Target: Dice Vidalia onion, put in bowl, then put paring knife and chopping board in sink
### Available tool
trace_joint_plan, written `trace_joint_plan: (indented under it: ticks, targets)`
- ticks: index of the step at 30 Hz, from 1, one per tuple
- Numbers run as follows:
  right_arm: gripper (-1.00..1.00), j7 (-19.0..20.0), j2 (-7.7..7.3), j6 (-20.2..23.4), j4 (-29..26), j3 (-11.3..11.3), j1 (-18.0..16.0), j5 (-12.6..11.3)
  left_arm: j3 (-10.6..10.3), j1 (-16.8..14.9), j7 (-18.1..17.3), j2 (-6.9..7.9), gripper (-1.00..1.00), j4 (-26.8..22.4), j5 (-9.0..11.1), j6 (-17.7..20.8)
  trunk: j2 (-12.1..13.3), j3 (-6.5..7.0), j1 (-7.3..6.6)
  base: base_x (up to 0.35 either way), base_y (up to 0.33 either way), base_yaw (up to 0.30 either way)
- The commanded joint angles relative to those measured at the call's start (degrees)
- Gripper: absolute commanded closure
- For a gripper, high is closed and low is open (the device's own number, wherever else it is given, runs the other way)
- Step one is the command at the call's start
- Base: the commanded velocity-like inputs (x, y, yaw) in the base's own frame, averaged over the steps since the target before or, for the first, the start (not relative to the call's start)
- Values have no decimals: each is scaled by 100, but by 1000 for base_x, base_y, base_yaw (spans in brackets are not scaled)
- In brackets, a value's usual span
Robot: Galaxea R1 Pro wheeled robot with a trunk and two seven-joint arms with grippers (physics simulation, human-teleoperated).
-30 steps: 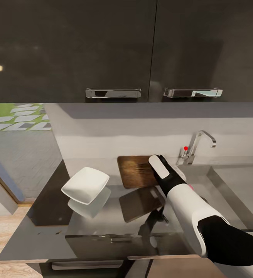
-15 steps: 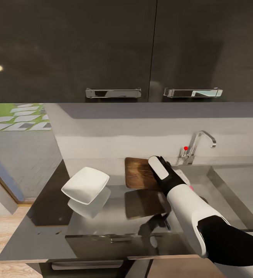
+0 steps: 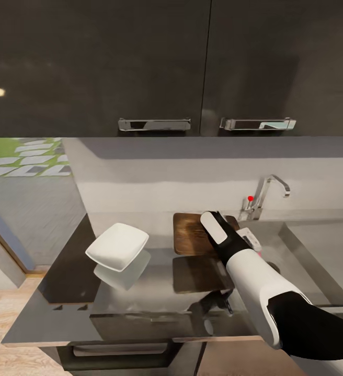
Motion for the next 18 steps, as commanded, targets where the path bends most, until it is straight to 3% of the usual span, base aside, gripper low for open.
trace_joint_plan:
  ticks: [1, 7, 18]
  targets:
    - [100, -8, 0, -79, 3, 18, -7, -2, 10, 4, -3, -1, -100, -13, 18, -1, -11, -11, 3, -18, 0, 0]
    - [100, -8, 0, -77, 9, 18, -7, 26, 16, 4, -5, -1, -100, -13, 18, -1, -11, -11, 3, -6, 12, 0]
    - [100, -8, 0, -76, 11, 16, 6, 30, 11, 4, -3, -1, -100, -20, 18, -1, -11, -11, 3, 0, 219, 0]
